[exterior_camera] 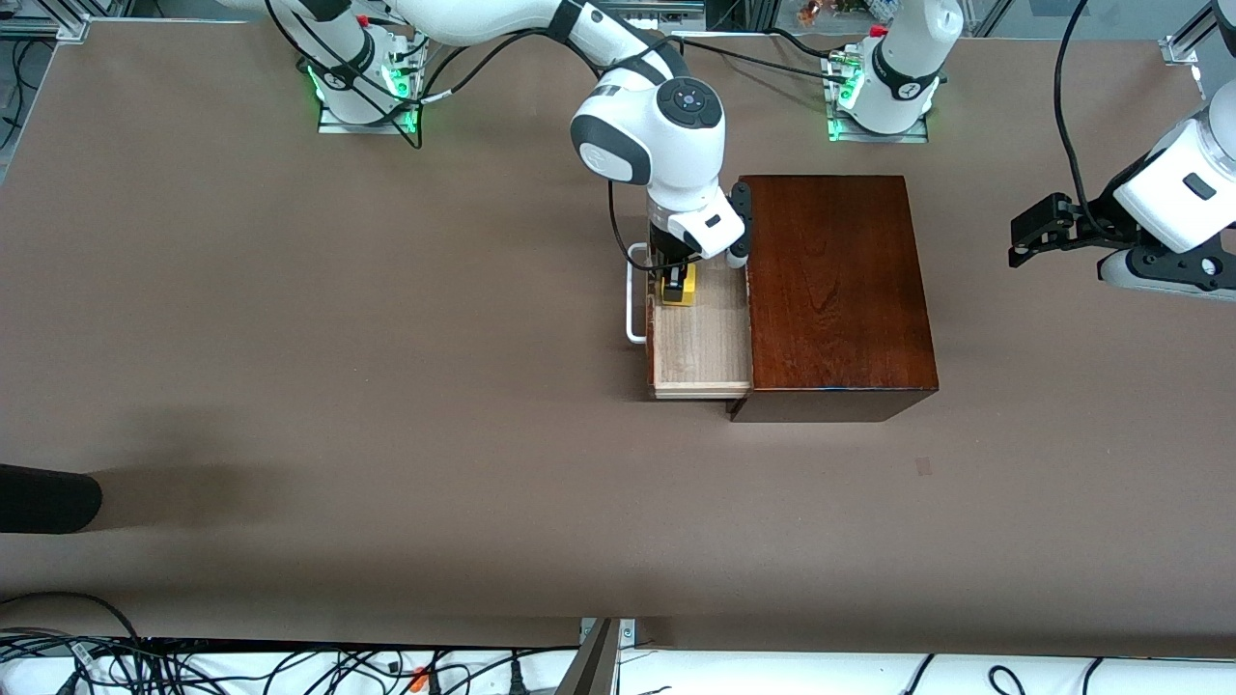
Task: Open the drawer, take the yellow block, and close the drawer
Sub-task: 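Lift the yellow cube out with the right gripper and carry it aside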
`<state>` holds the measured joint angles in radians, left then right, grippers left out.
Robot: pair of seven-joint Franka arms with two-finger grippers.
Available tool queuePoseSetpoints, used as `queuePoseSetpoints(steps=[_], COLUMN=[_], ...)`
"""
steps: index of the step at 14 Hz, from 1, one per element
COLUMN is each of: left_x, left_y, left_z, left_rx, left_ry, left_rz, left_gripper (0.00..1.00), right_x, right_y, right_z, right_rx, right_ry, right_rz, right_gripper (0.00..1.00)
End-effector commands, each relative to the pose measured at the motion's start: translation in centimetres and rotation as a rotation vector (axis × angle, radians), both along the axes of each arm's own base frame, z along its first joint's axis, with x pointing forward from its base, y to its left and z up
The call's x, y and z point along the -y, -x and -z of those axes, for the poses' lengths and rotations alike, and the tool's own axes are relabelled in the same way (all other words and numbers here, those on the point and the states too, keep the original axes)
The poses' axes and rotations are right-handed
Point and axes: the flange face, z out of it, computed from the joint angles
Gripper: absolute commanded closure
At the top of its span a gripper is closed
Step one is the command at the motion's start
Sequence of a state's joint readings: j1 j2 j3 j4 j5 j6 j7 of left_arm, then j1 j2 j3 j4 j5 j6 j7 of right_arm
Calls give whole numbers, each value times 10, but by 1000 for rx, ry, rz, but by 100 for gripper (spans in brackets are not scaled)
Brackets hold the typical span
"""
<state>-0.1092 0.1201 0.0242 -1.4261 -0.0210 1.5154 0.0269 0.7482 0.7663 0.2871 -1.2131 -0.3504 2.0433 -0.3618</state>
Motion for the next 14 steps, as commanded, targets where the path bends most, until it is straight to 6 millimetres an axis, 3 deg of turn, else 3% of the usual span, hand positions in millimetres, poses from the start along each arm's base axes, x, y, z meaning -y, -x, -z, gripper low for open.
queuePoseSetpoints(steps=[1, 3, 8, 9, 12, 14], left_x=[-1, -1, 1, 2, 12, 43], left_y=[7, 7, 6, 6, 6, 6], left_z=[-6, -10, -10, -10, -8, -2], left_rx=[8, 17, 20, 20, 18, 7], left_ry=[-21, -20, -18, -15, -20, -16], left_rz=[24, 24, 27, 29, 45, 99], left_gripper=[0, 0, 0, 0, 0, 0], right_x=[6, 22, 134, 172, 297, 363], right_y=[-11, -18, -77, -96, -167, -182], right_z=[-62, -106, -191, -201, -201, -201], right_rx=[-33, -19, -82, -96, -194, -236], right_ry=[-1, -16, -1, 27, -20, -33], right_rz=[63, 93, 235, 296, 432, 525], right_gripper=[100, 100, 100, 100, 100, 100])
